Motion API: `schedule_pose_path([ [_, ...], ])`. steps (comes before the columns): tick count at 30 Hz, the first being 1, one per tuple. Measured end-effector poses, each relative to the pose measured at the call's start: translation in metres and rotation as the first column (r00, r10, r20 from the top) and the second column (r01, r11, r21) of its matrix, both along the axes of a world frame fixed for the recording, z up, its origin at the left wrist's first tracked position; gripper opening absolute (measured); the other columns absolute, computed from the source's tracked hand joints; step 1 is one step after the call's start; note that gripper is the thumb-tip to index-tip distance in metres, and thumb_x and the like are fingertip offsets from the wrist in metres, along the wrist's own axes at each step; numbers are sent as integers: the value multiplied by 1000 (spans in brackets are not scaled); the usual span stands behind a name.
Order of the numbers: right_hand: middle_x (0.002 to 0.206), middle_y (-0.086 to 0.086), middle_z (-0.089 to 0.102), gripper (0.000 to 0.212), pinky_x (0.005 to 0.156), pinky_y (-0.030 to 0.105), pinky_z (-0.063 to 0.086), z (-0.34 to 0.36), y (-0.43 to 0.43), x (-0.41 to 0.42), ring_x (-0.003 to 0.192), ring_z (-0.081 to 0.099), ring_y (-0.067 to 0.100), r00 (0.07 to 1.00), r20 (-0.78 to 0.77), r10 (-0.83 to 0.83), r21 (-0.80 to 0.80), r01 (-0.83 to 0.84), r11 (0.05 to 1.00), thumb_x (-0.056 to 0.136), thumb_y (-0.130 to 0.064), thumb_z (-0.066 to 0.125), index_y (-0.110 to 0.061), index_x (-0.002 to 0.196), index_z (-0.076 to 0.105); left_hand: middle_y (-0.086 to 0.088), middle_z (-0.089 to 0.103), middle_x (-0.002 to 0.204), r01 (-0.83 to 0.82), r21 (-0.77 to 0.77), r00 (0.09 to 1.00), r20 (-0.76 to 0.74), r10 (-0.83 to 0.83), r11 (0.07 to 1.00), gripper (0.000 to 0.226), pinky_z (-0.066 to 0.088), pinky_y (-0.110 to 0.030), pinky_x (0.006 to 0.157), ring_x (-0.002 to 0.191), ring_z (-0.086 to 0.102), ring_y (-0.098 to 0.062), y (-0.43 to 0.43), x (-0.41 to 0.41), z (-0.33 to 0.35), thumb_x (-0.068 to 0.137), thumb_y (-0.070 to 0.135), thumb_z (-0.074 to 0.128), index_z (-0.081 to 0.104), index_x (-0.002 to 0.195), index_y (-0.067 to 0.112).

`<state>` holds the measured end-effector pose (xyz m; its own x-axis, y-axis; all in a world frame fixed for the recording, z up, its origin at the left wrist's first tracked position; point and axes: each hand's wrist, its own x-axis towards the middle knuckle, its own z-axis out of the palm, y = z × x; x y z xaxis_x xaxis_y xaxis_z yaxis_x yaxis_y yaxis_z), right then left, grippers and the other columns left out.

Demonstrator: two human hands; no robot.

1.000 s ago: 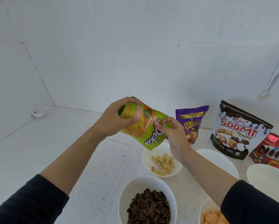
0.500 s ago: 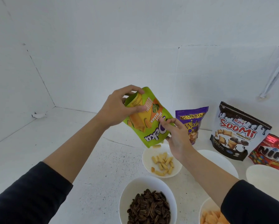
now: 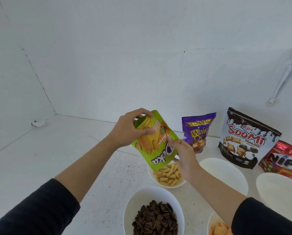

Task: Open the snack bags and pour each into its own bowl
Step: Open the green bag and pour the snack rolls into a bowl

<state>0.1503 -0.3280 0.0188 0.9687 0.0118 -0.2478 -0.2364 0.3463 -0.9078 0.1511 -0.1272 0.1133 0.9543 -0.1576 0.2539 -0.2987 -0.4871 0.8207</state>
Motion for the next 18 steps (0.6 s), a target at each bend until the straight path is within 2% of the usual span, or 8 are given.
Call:
schedule_pose_path([
  [3, 96, 13, 73, 35, 92, 49, 51, 9, -1, 1, 96, 66, 23, 999, 38, 1, -8, -1, 1000, 82, -34, 79, -16, 77, 48, 0, 70, 106, 1, -12, 999, 43, 0, 1000, 39, 65, -36, 72, 90, 74, -18, -1, 0, 7, 77, 29, 89, 68, 109, 35],
  [7, 86, 1, 76, 29, 66, 28, 54, 29, 1, 2, 77, 72, 10, 982, 185, -23, 22, 19, 1000, 87, -25, 74, -15, 76, 49, -1, 72, 99, -16, -60, 987, 157, 26, 998, 38, 64, -34, 71, 87, 73, -16, -2, -1, 28, 77, 21, 88, 70, 108, 31],
  [9, 85, -1, 76, 27, 62, 25, 54, 36, 2, 3, 75, 72, 8, 973, 228, -29, 19, 25, 1000, 86, -23, 74, -14, 78, 50, -1, 72, 97, -12, -76, 978, 205, 27, 997, 36, 63, -34, 72, 87, 73, -18, -2, -3, 35, 80, 16, 86, 70, 110, 29],
  [12, 86, 0, 76, 28, 66, 28, 54, 36, 3, 1, 76, 72, 10, 972, 231, -32, 10, 30, 999, 85, -23, 75, -14, 77, 50, 3, 73, 96, -8, -46, 974, 226, 19, 999, 34, 63, -36, 76, 90, 73, -15, -3, -6, 31, 84, 14, 82, 71, 111, 30],
  [15, 84, 4, 75, 30, 76, 37, 54, 23, 2, -3, 80, 71, 15, 985, 170, -26, 10, 25, 1000, 83, -25, 77, -14, 74, 50, 8, 73, 108, 34, 5, 985, 168, -35, 999, 33, 63, -37, 79, 97, 72, -9, -4, -9, 15, 89, 17, 78, 69, 117, 31],
  [18, 99, 15, 75, 38, 92, 50, 52, 16, -2, -9, 95, 68, 26, 995, 102, 2, 1, -2, 1000, 70, -40, 81, -16, 75, 52, 10, 71, 115, 89, 14, 992, 91, -90, 996, 37, 64, -39, 79, 102, 71, -9, -4, -13, 1, 92, 19, 75, 64, 124, 35],
])
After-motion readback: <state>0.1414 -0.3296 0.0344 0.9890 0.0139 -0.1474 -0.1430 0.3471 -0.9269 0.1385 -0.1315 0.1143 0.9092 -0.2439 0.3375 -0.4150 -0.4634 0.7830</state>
